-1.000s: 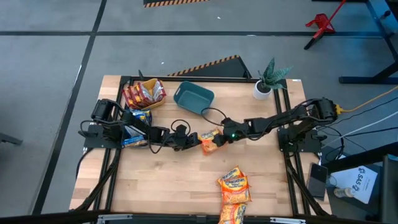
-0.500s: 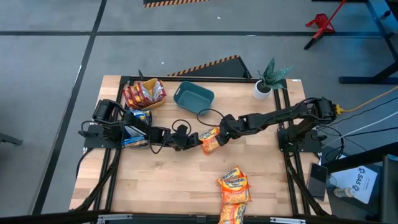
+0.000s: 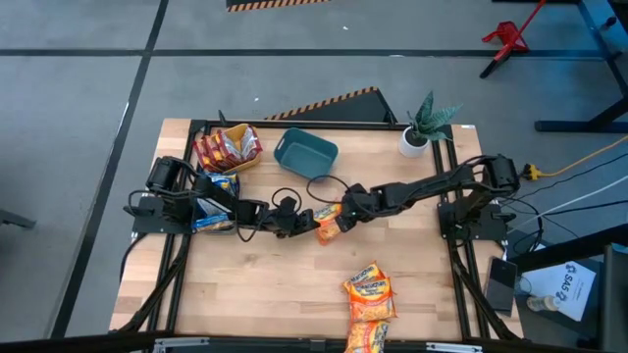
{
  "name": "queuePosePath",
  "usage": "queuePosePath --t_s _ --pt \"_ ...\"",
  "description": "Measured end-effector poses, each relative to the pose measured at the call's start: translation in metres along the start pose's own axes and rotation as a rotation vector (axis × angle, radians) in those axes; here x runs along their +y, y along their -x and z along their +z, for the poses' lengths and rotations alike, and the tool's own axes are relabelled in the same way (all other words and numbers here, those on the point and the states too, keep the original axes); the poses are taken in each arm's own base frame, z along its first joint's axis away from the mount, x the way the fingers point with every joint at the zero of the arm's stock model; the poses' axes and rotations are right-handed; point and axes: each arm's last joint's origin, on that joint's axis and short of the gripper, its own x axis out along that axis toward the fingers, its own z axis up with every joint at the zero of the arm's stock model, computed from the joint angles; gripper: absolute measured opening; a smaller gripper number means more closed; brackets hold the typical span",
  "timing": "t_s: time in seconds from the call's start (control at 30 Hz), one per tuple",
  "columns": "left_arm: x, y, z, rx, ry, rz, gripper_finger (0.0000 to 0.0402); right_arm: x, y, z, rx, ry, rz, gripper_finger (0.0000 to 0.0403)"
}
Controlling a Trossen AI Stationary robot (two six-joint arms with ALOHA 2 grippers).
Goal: Sort Maruchan noodles
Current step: Put the orange noodle pack into the blue bin
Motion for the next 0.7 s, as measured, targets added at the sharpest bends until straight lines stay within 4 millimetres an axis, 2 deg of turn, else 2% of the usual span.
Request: queuePosePath --t_s 0.7 --pt "-0.0004 0.0 0.0018 -0.071 -0.003 -0.012 0.0225 0.0082 -0.005 0.0019 0.014 -0.023 0.113 0.028"
